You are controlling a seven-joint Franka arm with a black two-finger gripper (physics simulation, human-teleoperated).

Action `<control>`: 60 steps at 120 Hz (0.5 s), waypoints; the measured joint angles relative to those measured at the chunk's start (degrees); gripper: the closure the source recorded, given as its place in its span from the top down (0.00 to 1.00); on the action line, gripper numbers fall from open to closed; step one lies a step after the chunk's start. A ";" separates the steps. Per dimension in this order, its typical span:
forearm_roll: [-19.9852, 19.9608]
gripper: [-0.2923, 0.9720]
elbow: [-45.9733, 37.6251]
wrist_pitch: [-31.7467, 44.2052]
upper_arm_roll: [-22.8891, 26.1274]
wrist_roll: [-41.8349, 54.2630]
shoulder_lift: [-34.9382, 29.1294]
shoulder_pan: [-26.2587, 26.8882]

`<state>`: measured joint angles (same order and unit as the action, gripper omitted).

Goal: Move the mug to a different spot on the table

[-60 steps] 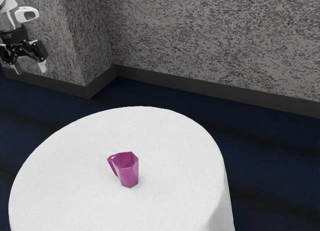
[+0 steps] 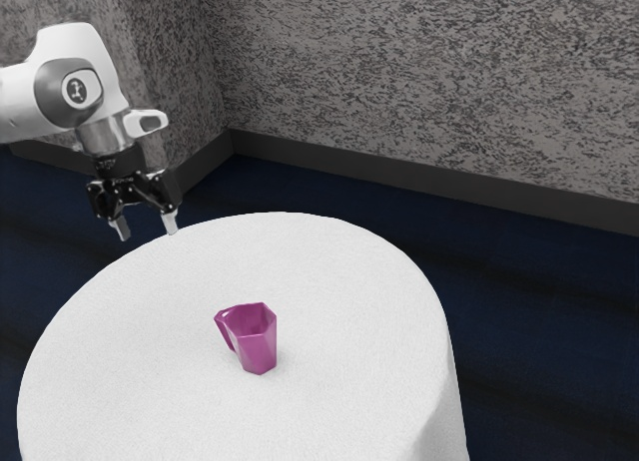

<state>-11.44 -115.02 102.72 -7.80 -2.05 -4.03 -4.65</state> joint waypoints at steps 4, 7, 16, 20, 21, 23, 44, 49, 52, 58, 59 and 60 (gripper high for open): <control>-1.32 0.75 -0.73 1.06 0.02 -1.56 0.70 -0.44; -2.44 0.75 -1.30 1.78 0.02 -2.85 1.16 -0.60; -6.68 0.75 -3.44 3.80 0.02 -7.38 2.18 -0.74; -9.04 0.75 -4.57 4.84 0.04 -9.56 2.60 -0.72; -9.62 0.75 -4.83 5.11 0.05 -10.10 2.69 -0.70; -10.96 0.75 -5.45 5.67 0.05 -11.19 2.94 -0.68; -24.11 0.75 -11.38 11.96 0.07 -22.36 4.00 0.08; -27.16 0.75 -12.81 13.45 0.05 -24.79 4.18 0.33; -28.92 0.75 -13.79 14.40 0.06 -26.17 4.27 0.49; -32.18 0.75 -15.14 16.02 0.06 -28.81 4.71 0.81; -32.69 0.75 -15.27 16.26 0.06 -29.25 4.83 0.86; -33.18 0.75 -15.39 16.51 0.06 -29.73 4.94 0.92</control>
<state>-44.62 -130.40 119.23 -7.74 -31.77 0.91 -3.74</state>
